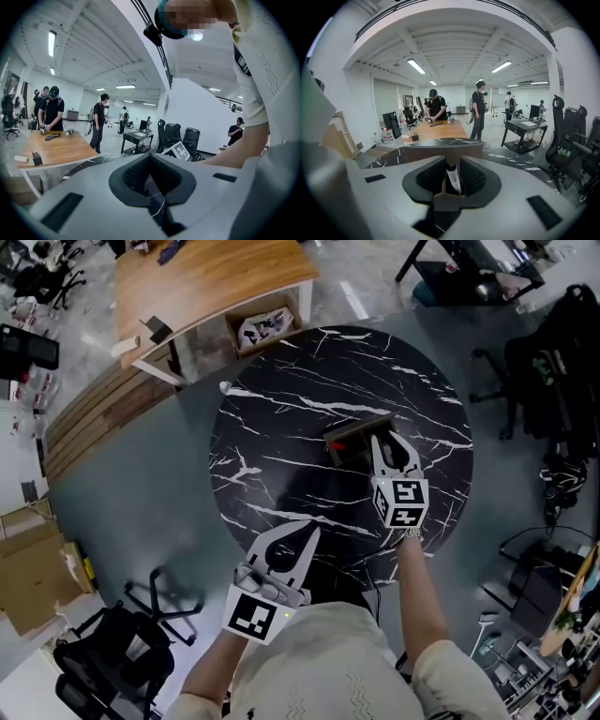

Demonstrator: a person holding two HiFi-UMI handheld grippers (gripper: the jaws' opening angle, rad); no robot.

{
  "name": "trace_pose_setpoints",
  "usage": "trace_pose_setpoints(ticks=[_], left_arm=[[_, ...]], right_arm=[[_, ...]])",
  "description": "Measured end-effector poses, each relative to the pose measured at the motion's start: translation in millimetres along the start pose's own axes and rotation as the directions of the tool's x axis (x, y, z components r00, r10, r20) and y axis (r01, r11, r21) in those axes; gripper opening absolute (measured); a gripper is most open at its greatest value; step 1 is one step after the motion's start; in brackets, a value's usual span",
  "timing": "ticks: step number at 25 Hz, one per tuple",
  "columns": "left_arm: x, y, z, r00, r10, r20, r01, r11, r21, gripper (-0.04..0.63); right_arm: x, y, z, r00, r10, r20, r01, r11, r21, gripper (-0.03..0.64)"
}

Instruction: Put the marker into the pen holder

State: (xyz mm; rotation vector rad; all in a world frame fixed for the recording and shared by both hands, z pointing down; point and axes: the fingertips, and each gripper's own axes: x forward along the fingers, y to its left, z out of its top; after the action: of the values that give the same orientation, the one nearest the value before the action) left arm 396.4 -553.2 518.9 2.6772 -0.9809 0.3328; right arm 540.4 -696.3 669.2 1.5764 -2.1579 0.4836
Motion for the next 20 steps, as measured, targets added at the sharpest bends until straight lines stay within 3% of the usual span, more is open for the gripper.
trace_pose_setpoints(ticks=[2, 3, 6, 9, 20], left_arm=[[1.7, 3.0, 8.8, 0.995, 0.057, 0.079, -0.047, 0.991, -0.122, 0.012], [1.9, 2.9, 10.2, 0.994, 0.065, 0.089, -0.052, 0.989, -0.138, 0.012], [-0.5, -0.9, 7.1, 0.998, 0.026, 0.050, -0.023, 0.998, -0.061, 0.012], [-3.2, -0.5, 15.0, 0.993, 0.055, 0.105, -0.043, 0.992, -0.115, 0.012], [-3.9, -21.5, 30.2, 0.990, -0.012, 0.144, 0.023, 0.997, -0.078, 0.012]], right_arm=[[-3.4, -0.3, 2.3, 1.000, -0.004, 0.007, 0.004, 1.000, -0.007, 0.083], [-5.8, -0.5, 5.0, 1.000, -0.006, 0.015, 0.006, 1.000, -0.010, 0.083], [-16.5, -2.2, 21.4, 0.998, -0.026, 0.065, 0.027, 1.000, -0.013, 0.083], [-33.6, -0.1, 40.8, 0.992, -0.032, 0.122, 0.033, 0.999, -0.010, 0.083], [-110.3, 19.5, 86.2, 0.962, 0.047, 0.270, -0.041, 0.999, -0.026, 0.017]])
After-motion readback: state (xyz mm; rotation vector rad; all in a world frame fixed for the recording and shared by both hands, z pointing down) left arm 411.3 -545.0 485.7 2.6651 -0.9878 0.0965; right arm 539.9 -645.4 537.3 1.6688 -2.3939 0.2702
